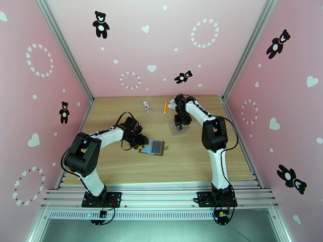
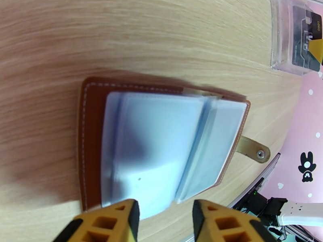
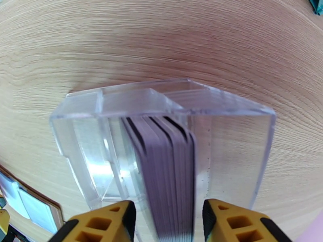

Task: Put the credit cards into the card holder

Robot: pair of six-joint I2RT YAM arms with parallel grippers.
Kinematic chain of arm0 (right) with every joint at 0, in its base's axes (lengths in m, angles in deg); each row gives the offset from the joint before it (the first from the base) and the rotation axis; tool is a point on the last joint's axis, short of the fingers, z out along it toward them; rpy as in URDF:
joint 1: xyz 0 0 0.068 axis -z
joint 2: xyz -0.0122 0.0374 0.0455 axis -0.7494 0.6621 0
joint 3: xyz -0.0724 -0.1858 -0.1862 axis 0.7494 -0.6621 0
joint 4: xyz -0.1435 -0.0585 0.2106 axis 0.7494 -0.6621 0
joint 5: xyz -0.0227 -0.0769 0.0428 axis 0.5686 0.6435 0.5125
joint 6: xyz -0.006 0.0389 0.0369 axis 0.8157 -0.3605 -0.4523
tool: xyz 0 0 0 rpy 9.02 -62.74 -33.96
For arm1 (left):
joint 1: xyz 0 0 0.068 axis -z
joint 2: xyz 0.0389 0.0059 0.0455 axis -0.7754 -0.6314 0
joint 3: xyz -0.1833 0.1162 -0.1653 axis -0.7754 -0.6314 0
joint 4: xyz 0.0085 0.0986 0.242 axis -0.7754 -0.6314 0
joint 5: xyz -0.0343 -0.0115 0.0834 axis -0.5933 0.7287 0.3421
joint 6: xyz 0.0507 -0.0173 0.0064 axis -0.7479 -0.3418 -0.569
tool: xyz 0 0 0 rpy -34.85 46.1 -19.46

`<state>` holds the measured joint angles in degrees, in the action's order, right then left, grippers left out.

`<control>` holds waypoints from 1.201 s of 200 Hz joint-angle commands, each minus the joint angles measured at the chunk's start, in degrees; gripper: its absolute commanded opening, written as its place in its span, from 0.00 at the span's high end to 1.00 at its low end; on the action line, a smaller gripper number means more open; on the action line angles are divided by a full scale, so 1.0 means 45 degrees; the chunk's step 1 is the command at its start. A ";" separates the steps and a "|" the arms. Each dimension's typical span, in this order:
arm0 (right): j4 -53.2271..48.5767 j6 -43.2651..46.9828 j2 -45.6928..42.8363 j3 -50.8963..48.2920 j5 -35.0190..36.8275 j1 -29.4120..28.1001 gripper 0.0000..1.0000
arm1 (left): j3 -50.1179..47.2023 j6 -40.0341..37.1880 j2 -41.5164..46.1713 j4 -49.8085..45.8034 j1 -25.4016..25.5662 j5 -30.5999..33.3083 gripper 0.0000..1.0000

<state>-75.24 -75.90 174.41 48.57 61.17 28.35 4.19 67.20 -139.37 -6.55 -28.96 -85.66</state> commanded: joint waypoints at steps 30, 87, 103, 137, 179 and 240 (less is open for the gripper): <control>-0.0546 -0.0232 -0.0331 0.0259 0.1947 -0.0007 0.51 | 0.0192 -0.0176 0.0058 -0.0136 -0.0079 -0.0021 0.59; -0.0990 -0.0114 -0.0937 0.0282 0.2823 0.0032 0.57 | 0.0310 -0.0215 -0.0066 -0.0147 -0.0079 -0.0048 0.59; -0.1148 -0.0086 -0.1113 0.0282 0.3082 0.0023 0.58 | 0.0310 -0.0215 -0.0070 -0.0131 -0.0079 -0.0062 0.59; -0.1376 0.0060 -0.1334 0.0260 0.3498 0.0137 0.61 | 0.0403 -0.0233 -0.0156 -0.0146 -0.0079 -0.0084 0.59; -0.1342 0.0236 -0.1349 0.0213 0.2769 0.0228 0.83 | 0.0496 -0.0235 -0.0219 -0.0159 -0.0079 -0.0066 0.59; -0.0923 0.0043 -0.1764 0.0204 0.1776 0.0228 0.96 | 0.0378 -0.0186 -0.0040 -0.0128 -0.0079 -0.0010 0.59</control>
<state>-79.35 -75.18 170.48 48.57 71.03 29.38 5.26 67.02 -139.40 -6.73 -28.96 -85.66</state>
